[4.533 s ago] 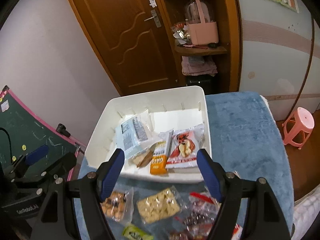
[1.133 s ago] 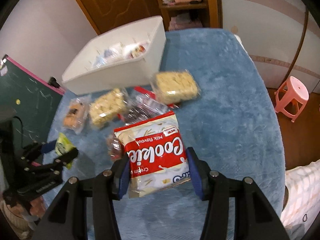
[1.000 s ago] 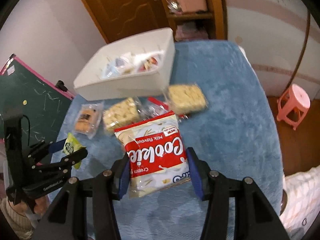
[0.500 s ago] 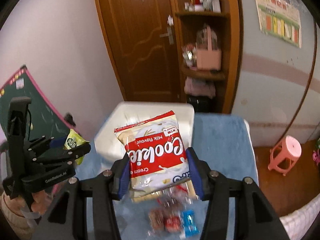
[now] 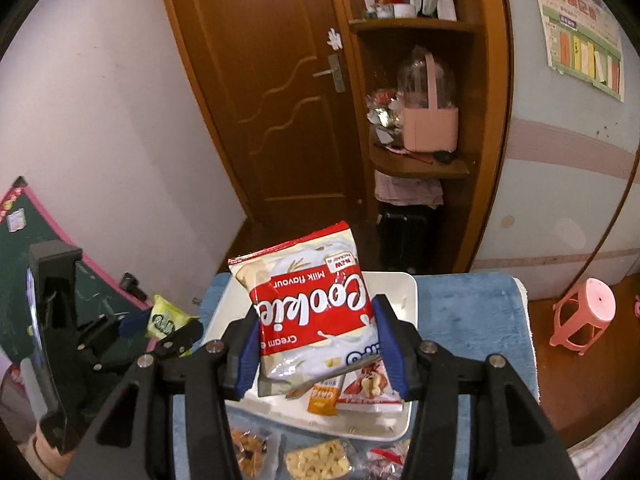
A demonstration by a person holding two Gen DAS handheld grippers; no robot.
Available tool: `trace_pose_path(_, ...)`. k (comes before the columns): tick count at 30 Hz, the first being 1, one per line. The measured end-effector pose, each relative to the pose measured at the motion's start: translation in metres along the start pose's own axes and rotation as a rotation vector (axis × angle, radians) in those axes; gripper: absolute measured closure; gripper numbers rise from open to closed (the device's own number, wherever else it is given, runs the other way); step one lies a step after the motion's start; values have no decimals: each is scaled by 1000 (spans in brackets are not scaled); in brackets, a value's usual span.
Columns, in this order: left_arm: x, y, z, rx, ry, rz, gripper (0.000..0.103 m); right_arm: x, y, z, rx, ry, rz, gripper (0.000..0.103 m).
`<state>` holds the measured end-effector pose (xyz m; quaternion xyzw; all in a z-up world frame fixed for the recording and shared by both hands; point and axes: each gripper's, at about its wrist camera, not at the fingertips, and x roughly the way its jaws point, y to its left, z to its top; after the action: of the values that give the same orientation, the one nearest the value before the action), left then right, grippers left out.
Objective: Organize snacks
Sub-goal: 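Carry both packets over the white bin and open both grippers, then withdraw both open tools from the bin toward the remaining snacks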
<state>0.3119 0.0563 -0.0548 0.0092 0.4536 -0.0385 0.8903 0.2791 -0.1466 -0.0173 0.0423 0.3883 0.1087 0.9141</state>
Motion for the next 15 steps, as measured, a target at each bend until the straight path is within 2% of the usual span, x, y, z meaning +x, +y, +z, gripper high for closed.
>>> trace_pose_path(5,30,-1,-2,-10,30,20,47,40,-2,-2,22,65,-13,49)
trace_pose_path(6,36,0,-2,-15,30,21,42,50,-3,-4,32,89,-8,49)
trace_pose_path(7,39,0,-1,-17,30,9,36,56,-5,-5,39,106,-7,48)
trace_pose_path(8,41,1,-1,-19,31,-13,16,62,-7,-8,51,120,-5,48)
trace_pose_path(9,45,3,-1,-25,36,-34,2,69,-9,-10,68,137,3,47)
trace_pose_path(13,46,9,-4,-54,35,-39,2,83,-18,-18,147,188,50,47)
trace_pose_path(15,47,10,-7,-60,50,-47,2,82,-17,-21,143,189,46,46)
